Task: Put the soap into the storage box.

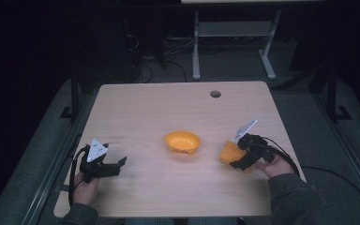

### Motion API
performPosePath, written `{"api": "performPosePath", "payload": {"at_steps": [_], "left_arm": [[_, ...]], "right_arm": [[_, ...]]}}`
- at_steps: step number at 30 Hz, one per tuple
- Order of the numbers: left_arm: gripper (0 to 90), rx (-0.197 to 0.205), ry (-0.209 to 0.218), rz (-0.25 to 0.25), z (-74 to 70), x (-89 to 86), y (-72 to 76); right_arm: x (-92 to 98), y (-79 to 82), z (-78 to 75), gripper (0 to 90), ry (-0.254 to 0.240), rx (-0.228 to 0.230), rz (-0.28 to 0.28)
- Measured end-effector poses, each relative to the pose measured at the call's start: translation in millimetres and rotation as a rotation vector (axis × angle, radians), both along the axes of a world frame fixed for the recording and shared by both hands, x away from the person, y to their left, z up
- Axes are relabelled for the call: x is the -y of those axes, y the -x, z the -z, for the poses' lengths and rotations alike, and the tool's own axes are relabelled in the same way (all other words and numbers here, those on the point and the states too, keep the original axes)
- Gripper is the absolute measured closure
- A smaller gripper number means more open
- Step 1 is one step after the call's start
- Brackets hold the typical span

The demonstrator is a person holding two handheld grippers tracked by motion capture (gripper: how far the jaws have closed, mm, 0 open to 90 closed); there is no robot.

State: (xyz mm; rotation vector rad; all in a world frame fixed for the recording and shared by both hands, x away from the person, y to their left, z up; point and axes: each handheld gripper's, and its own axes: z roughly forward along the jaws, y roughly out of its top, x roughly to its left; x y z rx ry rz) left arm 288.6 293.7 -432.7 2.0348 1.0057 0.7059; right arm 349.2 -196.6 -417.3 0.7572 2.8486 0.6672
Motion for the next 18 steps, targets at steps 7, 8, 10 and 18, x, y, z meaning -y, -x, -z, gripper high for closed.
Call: {"api": "performPosePath", "payload": {"at_steps": [7, 8, 10, 18], "left_arm": [[14.1, -0.001, -0.002, -0.001, -0.2, -0.3, 0.0], [14.1, -0.002, -0.002, -0.001, -0.2, -0.3, 0.0], [14.1, 0.000, -0.001, -0.001, -0.1, -0.2, 0.0], [14.1, 0.002, 0.000, 0.000, -0.3, -0.8, -0.2]], "right_arm": [[-8.7, -6.4, -7.4, 20.3, 0.000, 0.008, -0.022], [-8.7, -6.4, -7.4, 20.3, 0.000, 0.008, -0.022], [-11.2, -7.8, -9.2, 20.3, 0.001, 0.009, -0.029], [-23.0, -13.9, -18.0, 20.3, -0.007, 0.016, -0.060]]}}
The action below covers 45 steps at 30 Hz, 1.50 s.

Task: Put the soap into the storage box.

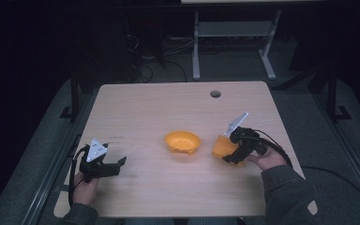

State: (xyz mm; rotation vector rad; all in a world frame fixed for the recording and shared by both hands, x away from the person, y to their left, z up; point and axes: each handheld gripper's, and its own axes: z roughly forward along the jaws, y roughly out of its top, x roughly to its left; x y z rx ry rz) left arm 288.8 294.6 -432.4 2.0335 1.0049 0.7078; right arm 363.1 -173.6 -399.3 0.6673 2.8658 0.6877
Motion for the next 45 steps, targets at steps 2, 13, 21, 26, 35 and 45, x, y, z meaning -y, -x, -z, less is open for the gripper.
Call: {"api": "performPosePath", "payload": {"at_steps": [2, 13, 21, 26, 35, 45], "left_arm": [[14.1, 0.002, 0.003, -0.001, 0.1, 0.1, 0.1], [14.1, -0.001, 0.000, -0.002, -0.5, -0.5, 0.2], [14.1, 0.002, 0.001, -0.002, -0.6, -1.0, 0.1], [14.1, 0.004, 0.004, -0.004, -0.8, -0.8, 0.3], [14.1, 0.006, 0.007, -0.005, -0.8, -0.9, 0.3], [14.1, 0.006, 0.011, -0.006, -1.1, -1.1, 0.5]], "right_arm": [[-1.5, -0.5, -0.8, 20.3, 0.002, -0.002, -0.003], [-18.3, -8.2, -11.7, 20.3, 0.010, 0.018, -0.045], [-28.1, -12.5, -19.0, 20.3, 0.009, 0.030, -0.069], [-36.6, -15.2, -24.1, 20.3, 0.005, 0.032, -0.083], [-49.6, -20.8, -30.9, 20.3, 0.007, 0.045, -0.115], [-63.5, -25.9, -37.4, 20.4, 0.010, 0.052, -0.142]]}}
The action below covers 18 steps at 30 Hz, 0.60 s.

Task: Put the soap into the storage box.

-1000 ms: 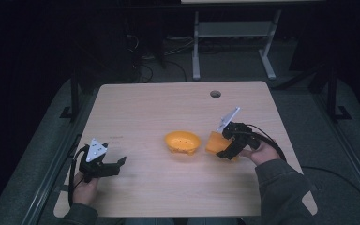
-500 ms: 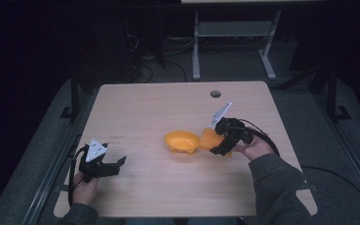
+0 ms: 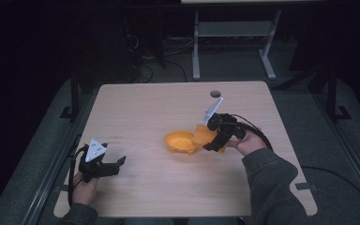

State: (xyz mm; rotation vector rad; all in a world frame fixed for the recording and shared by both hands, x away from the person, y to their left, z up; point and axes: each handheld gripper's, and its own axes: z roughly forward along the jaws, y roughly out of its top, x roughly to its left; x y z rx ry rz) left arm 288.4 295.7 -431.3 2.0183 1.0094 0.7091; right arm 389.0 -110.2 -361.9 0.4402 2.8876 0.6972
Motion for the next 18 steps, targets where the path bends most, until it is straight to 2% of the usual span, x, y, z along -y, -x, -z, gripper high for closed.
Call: {"api": "performPosePath", "payload": {"at_steps": [6, 18], "left_arm": [[14.1, 0.001, 0.000, 0.000, -0.1, -0.1, 0.0], [14.1, 0.001, -0.001, -0.001, -0.4, -0.3, 0.2]], "right_arm": [[-5.4, -2.5, 0.1, 20.4, -0.011, -0.001, -0.013], [-17.3, -7.5, -0.2, 20.4, -0.003, -0.006, -0.035]]}}
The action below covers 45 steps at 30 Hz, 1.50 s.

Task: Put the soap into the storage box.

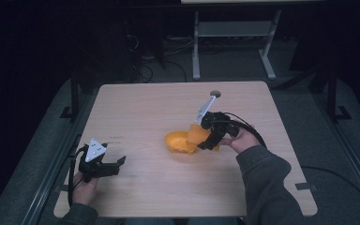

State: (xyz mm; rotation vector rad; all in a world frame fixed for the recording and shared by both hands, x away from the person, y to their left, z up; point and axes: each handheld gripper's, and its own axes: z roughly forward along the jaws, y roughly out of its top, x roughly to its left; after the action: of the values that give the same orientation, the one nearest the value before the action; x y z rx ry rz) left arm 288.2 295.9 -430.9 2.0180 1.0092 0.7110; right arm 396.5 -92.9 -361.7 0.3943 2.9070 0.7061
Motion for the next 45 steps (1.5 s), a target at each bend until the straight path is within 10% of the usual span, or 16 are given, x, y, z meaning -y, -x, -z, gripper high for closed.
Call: {"api": "performPosePath", "payload": {"at_steps": [45], "left_arm": [[14.1, 0.004, 0.005, -0.006, -0.5, -0.8, -0.3]], "right_arm": [[-44.8, -10.0, -6.7, 20.4, -0.004, 0.001, -0.089]]}}
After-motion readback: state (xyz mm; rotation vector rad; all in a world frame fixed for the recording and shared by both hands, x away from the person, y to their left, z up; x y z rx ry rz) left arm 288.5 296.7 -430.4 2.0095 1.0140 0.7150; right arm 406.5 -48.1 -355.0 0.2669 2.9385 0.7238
